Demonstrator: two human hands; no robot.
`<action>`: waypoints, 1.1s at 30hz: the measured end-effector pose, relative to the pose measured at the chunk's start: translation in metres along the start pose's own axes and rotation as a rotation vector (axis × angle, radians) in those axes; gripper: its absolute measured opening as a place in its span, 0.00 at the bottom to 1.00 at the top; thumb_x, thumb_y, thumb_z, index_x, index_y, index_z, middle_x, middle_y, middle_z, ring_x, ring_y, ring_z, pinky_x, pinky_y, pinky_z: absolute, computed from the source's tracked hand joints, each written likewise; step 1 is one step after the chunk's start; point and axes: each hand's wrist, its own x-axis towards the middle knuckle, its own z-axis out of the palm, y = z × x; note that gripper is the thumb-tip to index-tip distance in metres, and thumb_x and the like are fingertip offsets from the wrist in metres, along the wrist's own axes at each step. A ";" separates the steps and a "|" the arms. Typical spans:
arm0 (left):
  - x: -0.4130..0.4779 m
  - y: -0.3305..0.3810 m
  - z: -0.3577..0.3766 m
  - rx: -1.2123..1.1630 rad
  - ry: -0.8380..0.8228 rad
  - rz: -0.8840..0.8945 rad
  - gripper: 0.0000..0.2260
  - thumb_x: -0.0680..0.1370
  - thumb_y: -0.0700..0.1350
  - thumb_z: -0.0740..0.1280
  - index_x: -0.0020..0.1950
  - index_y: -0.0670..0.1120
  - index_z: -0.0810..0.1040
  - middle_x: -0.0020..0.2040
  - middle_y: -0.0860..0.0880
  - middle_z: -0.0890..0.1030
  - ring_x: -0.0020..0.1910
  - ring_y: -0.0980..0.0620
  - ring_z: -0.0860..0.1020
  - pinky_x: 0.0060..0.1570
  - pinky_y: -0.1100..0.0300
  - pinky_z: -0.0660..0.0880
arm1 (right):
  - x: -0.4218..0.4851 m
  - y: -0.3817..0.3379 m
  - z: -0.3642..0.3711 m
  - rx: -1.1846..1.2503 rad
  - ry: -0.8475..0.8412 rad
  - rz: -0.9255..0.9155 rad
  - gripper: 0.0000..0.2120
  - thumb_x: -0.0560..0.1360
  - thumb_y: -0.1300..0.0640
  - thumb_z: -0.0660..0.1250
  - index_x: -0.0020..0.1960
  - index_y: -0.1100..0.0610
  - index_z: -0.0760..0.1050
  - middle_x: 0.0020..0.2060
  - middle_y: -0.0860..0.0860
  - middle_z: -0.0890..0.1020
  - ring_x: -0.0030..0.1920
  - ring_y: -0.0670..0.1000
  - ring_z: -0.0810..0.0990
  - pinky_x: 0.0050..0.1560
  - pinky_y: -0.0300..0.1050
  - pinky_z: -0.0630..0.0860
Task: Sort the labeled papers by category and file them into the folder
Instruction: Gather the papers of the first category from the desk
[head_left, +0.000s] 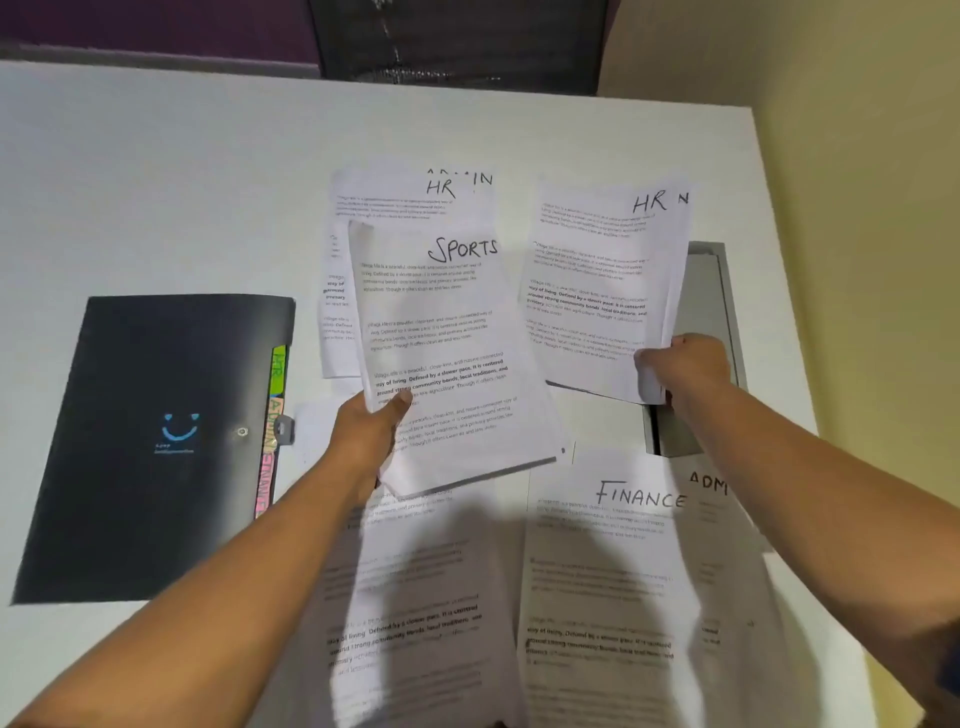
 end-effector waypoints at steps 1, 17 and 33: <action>0.004 -0.005 -0.002 0.035 0.015 -0.023 0.09 0.79 0.48 0.69 0.54 0.44 0.78 0.23 0.57 0.75 0.19 0.59 0.68 0.24 0.65 0.68 | 0.001 0.003 -0.001 0.035 0.006 0.008 0.14 0.68 0.66 0.73 0.33 0.57 0.69 0.34 0.51 0.76 0.37 0.52 0.76 0.41 0.42 0.73; -0.001 -0.004 -0.007 0.056 -0.057 0.012 0.15 0.80 0.45 0.67 0.66 0.42 0.77 0.59 0.36 0.82 0.62 0.30 0.71 0.61 0.43 0.73 | -0.018 0.023 -0.030 0.227 -0.013 0.008 0.19 0.66 0.78 0.69 0.49 0.59 0.77 0.42 0.56 0.83 0.39 0.56 0.81 0.41 0.48 0.81; 0.020 -0.023 -0.011 -0.022 -0.077 0.044 0.07 0.79 0.41 0.68 0.57 0.48 0.79 0.48 0.51 0.85 0.46 0.52 0.83 0.50 0.58 0.78 | -0.023 0.028 -0.031 0.152 -0.004 -0.013 0.09 0.69 0.73 0.67 0.36 0.60 0.74 0.30 0.55 0.77 0.26 0.51 0.70 0.25 0.35 0.66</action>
